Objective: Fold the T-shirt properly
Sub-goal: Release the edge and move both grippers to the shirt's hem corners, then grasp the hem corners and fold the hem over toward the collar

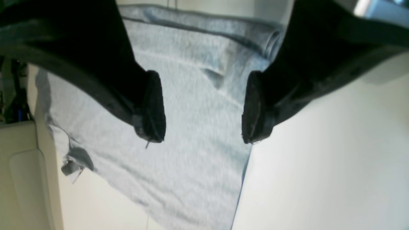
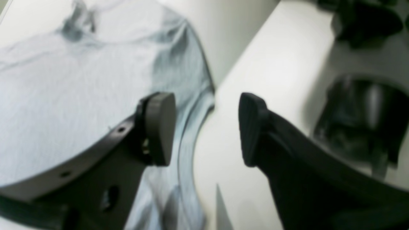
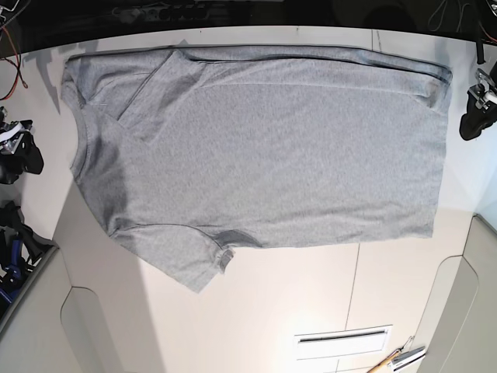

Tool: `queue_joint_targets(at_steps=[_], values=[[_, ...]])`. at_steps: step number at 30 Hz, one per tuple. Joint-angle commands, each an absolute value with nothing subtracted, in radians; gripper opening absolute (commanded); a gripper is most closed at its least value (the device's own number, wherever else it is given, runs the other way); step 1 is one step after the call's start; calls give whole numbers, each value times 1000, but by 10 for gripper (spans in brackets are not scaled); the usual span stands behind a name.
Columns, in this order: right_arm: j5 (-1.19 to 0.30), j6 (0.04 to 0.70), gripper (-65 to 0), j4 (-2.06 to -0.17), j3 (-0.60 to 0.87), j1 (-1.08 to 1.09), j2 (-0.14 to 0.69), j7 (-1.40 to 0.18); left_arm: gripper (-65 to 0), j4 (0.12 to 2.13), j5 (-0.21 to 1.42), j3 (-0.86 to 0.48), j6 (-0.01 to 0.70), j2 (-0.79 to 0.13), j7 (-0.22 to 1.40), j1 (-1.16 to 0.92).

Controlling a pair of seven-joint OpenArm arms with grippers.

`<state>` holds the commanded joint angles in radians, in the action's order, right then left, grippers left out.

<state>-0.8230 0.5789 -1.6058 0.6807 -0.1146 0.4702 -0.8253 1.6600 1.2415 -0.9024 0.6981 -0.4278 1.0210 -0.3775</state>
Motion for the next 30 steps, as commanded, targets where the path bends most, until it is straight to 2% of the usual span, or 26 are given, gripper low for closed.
queue_joint_targets(at_steps=[4,8,12,14,17,20,26,30], values=[[-799,580,-335,-1445,626,26,467,-765,-241,1660,1174,-902,698,-461,989,-309],[-722,580,-335,-1240,546,177,466,-665,-241,1659,1070,-868,698,-483,884,-273],[-651,580,-335,-1039,465,327,448,-572,-241,1643,908,-717,691,-494,791,-187],[-595,580,-335,-953,430,390,435,-531,-241,1603,818,-623,651,-503,744,-128],[-516,580,-335,-856,402,452,412,-479,-241,1484,722,-516,620,-505,721,-2],[-485,580,-335,-794,398,473,392,-463,-241,1295,709,-452,617,-508,721,135],[-443,580,-335,-760,398,464,374,-459,-241,903,543,-404,616,-527,617,347],[-444,581,-335,-760,398,458,373,-459,-241,795,513,-404,617,-531,591,382]])
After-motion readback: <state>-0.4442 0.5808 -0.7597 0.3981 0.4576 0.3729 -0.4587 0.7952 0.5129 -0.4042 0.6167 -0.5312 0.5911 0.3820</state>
